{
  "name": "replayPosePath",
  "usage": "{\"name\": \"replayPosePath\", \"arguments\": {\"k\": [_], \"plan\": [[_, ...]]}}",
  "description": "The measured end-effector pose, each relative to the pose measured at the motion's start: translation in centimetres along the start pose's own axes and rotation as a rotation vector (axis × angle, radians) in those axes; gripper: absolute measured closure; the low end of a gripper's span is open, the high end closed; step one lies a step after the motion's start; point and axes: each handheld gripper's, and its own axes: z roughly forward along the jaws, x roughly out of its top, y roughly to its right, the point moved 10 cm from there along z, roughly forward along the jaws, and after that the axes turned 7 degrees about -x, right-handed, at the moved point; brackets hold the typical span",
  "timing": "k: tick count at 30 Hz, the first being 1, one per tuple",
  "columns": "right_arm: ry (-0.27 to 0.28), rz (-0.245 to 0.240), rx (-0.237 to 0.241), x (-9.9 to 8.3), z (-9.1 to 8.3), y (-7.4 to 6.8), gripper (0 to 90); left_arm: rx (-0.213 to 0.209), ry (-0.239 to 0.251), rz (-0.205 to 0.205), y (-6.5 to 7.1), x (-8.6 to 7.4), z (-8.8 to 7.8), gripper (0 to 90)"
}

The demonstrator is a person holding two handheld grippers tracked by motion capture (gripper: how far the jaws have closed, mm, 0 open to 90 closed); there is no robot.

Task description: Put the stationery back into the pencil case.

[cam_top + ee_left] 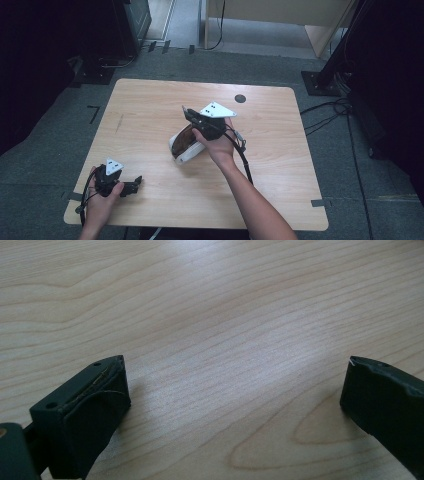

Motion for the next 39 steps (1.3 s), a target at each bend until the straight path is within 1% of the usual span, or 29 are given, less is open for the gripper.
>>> {"name": "replayPosePath", "arguments": {"k": [7, 10, 12, 17, 20, 25, 28, 31, 33, 39], "plan": [[-0.001, -0.01, 0.024, 0.0, 0.7, -1.5, 81.3, 0.0, 0.0, 0.0, 0.0, 0.0, 0.0, 0.0], [-0.004, -0.017, 0.029, -0.2, 0.9, -1.9, 81.3, 0.0, 0.0, -0.001, 0.0, 0.0, 0.0, 0.0], [-0.003, -0.025, 0.027, -0.3, 0.8, -1.9, 81.3, 0.0, 0.0, 0.0, 0.0, 0.0, 0.0, 0.0], [-0.004, -0.017, 0.022, -0.5, 0.1, -1.4, 81.3, 0.001, 0.002, 0.0, 0.0, 0.0, 0.0, 0.0], [0.003, -0.017, 0.02, -0.7, -0.7, -1.1, 81.2, 0.001, 0.002, -0.001, 0.0, 0.0, 0.0, 0.0], [0.02, -0.002, 0.018, -0.8, -1.9, -0.4, 81.0, 0.001, 0.001, 0.0, 0.0, 0.0, 0.0, 0.0], [0.016, -0.015, -0.006, -0.9, -2.5, 0.2, 81.1, 0.0, 0.0, 0.002, 0.0, 0.0, 0.0, 0.0], [0.005, -0.016, -0.02, -1.2, -2.8, 0.7, 81.1, 0.0, 0.0, 0.0, 0.0, 0.0, 0.0, 0.0], [-0.004, -0.015, -0.037, -1.6, -3.0, 1.2, 81.0, 0.0, 0.001, -0.001, 0.0, 0.0, 0.0, 0.0], [-0.032, 0.017, -0.065, -2.4, -3.2, 2.4, 81.1, 0.0, 0.002, -0.001, 0.0, 0.0, 0.0, 0.0]]}}
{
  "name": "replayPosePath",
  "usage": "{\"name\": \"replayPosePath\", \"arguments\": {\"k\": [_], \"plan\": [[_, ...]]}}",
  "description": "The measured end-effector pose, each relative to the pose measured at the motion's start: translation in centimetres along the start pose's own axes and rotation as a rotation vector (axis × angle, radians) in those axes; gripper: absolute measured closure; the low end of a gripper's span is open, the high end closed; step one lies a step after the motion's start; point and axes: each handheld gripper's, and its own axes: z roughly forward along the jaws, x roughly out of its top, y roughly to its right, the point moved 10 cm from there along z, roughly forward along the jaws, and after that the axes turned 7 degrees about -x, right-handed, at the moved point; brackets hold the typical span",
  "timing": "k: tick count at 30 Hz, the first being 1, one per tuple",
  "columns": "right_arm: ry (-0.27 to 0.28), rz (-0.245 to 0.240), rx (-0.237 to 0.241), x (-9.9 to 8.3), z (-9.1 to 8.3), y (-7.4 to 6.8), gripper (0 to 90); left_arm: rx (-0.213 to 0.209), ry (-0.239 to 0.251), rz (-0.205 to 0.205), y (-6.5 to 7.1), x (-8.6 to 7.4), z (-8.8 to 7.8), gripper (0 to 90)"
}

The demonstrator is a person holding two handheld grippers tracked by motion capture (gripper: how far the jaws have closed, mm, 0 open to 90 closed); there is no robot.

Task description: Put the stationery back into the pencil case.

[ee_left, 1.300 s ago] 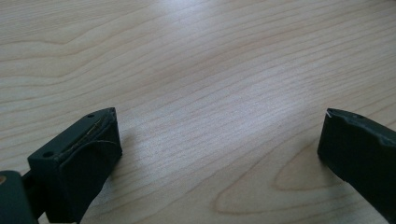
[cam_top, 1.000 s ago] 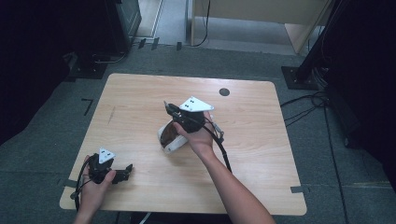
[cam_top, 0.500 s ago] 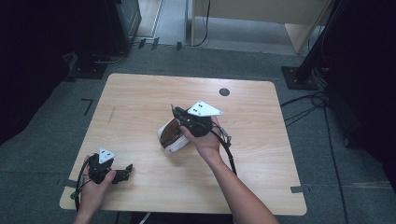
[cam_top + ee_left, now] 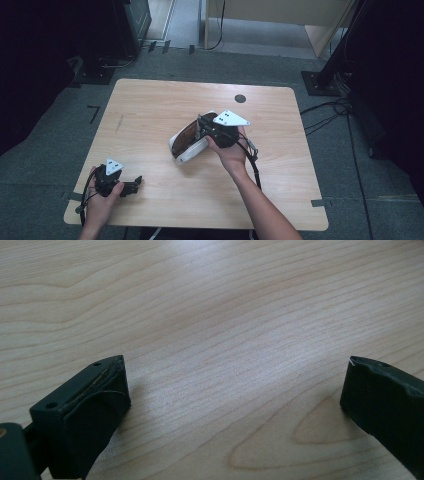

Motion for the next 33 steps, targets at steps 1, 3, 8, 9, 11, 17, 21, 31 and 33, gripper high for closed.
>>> {"name": "replayPosePath", "arguments": {"k": [1, 3, 8, 9, 11, 17, 21, 31, 33], "plan": [[-0.002, 0.0, -0.007, -0.1, 0.0, 0.2, 81.1, 0.0, 0.0, -0.001, 0.0, 0.0, 0.0, 0.0], [-0.007, 0.002, -0.01, -0.2, 0.0, 0.3, 81.1, 0.0, -0.001, -0.001, 0.0, 0.0, 0.0, 0.0], [-0.031, -0.012, -0.012, -0.6, -0.1, 0.2, 81.0, 0.0, 0.0, 0.0, 0.0, 0.0, 0.0, 0.0], [-0.035, -0.015, -0.015, -0.7, 0.0, 0.3, 81.0, 0.0, 0.0, 0.0, 0.0, 0.0, 0.0, 0.0], [-0.043, -0.01, -0.028, -0.9, 0.0, 0.6, 80.9, 0.0, 0.0, -0.002, 0.0, 0.0, 0.0, 0.0], [-0.047, 0.003, -0.049, -1.0, 0.1, 1.2, 79.2, -0.001, 0.0, -0.001, 0.0, 0.0, 0.0, 0.0], [-0.041, 0.003, -0.062, -0.8, -0.1, 1.5, 77.3, -0.001, -0.002, 0.001, 0.0, 0.0, 0.0, 0.0], [-0.017, 0.008, -0.095, -0.4, -0.6, 2.4, 68.7, 0.0, 0.0, 0.0, 0.0, 0.0, 0.0, 0.0], [-0.013, 0.01, -0.095, -0.3, -0.8, 2.5, 63.5, 0.0, 0.0, 0.0, 0.0, 0.0, 0.0, 0.0]]}}
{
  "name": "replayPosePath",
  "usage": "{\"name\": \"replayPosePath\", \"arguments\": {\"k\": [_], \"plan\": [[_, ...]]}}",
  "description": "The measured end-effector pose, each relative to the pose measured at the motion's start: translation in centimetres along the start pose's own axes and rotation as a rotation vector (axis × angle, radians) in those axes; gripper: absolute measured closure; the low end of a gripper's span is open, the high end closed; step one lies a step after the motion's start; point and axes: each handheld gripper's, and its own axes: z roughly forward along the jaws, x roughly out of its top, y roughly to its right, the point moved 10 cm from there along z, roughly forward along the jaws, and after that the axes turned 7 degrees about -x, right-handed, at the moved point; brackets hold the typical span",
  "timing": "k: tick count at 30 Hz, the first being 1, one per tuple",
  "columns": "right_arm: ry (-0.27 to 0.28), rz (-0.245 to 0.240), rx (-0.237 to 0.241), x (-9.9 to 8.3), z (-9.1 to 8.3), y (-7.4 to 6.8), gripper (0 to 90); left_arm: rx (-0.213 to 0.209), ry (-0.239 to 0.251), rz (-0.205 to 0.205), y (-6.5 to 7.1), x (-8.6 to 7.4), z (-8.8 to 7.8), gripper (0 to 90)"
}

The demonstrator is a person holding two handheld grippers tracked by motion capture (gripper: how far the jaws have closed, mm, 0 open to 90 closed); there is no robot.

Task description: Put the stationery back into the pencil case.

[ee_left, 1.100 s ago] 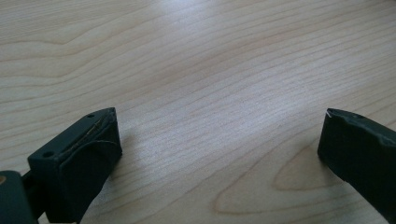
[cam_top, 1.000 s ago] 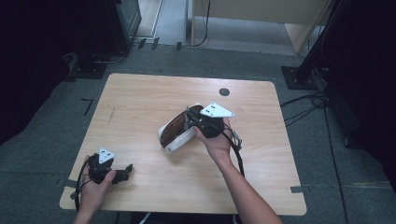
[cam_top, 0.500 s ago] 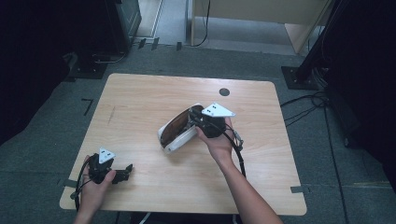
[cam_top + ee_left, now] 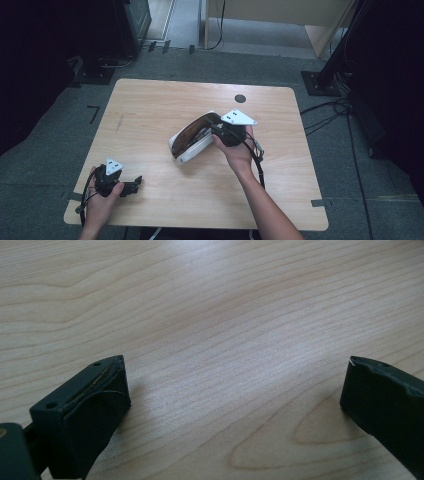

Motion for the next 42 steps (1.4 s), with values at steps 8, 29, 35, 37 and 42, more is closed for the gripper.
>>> {"name": "replayPosePath", "arguments": {"k": [8, 29, 35, 37, 42], "plan": [[-0.032, -0.022, 0.008, -0.4, -1.0, 0.5, 35.3, 0.001, 0.0, 0.002, 0.0, 0.0, 0.0, 0.0], [-0.108, 0.05, -0.127, -3.7, -5.8, 6.5, 0.0, 0.004, -0.004, 0.001, -0.1, 0.0, 0.0, 0.0], [-0.059, 0.047, -0.027, -2.7, -4.7, 3.8, 43.3, 0.005, -0.005, 0.002, -0.1, 0.0, 0.0, 0.0], [-0.055, 0.055, 0.012, -2.4, -4.2, 2.8, 50.1, 0.004, -0.005, 0.002, -0.1, 0.0, 0.0, 0.0], [-0.051, 0.082, 0.065, -1.6, -3.1, 1.2, 57.7, 0.005, -0.005, 0.002, -0.1, 0.0, 0.0, 0.0]]}}
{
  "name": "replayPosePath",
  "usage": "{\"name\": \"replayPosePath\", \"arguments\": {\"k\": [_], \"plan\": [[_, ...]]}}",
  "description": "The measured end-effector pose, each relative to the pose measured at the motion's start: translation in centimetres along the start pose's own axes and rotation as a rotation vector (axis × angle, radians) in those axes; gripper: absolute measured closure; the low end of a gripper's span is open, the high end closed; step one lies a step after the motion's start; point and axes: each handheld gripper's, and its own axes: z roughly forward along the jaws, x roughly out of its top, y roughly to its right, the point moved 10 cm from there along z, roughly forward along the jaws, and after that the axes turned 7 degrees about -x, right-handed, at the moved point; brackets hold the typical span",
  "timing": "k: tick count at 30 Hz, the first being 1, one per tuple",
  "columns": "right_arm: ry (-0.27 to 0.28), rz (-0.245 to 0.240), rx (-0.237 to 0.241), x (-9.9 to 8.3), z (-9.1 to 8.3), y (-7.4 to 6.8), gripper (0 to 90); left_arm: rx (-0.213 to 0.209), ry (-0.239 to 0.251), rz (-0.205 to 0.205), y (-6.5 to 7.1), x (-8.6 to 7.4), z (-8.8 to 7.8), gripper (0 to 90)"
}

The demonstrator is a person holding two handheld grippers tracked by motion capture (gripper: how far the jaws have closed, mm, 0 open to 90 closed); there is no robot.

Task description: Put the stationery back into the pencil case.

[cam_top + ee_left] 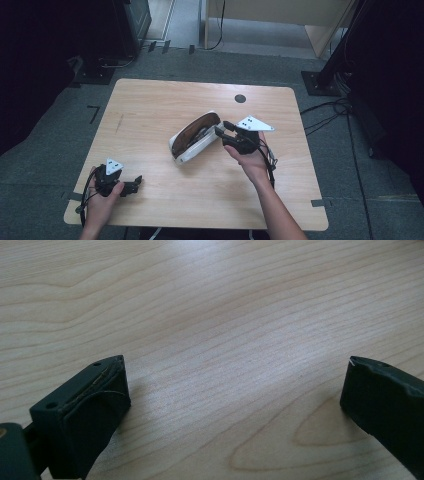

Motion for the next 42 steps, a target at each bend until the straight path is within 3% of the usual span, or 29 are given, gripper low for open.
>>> {"name": "replayPosePath", "arguments": {"k": [2, 9, 16, 23, 25, 28, 31, 35, 42], "plan": [[-0.02, 0.011, -0.021, 0.0, 0.7, 0.0, 60.2, 0.0, 0.0, 0.0, 0.0, 0.0, 0.0, 0.0], [-0.047, 0.012, 0.003, -0.1, 1.9, -1.0, 79.9, -0.001, 0.0, 0.0, 0.0, 0.0, 0.0, 0.0], [-0.031, 0.025, 0.055, 0.5, 1.7, -2.1, 80.7, -0.001, 0.004, -0.003, 0.0, 0.0, 0.0, 0.0], [-0.026, 0.018, 0.162, 1.2, 1.7, -4.8, 80.7, -0.001, 0.001, 0.0, 0.0, 0.0, 0.0, 0.0], [-0.033, 0.009, 0.17, 1.1, 1.9, -5.3, 80.6, -0.001, 0.0, 0.0, 0.0, 0.0, 0.0, 0.0], [-0.044, -0.016, 0.132, 1.0, 2.5, -5.0, 79.8, -0.001, 0.002, -0.002, 0.0, 0.0, 0.0, 0.0], [-0.039, -0.001, 0.056, 1.0, 3.0, -3.5, 73.6, -0.001, 0.004, -0.005, 0.1, 0.0, 0.0, 0.0], [-0.016, -0.019, -0.03, 1.4, 3.1, -1.8, 68.6, -0.002, 0.005, -0.005, 0.1, 0.0, 0.0, 0.0], [0.007, -0.015, -0.08, 1.7, 1.9, 0.0, 57.9, -0.002, 0.003, -0.004, 0.1, 0.0, 0.0, 0.0]]}}
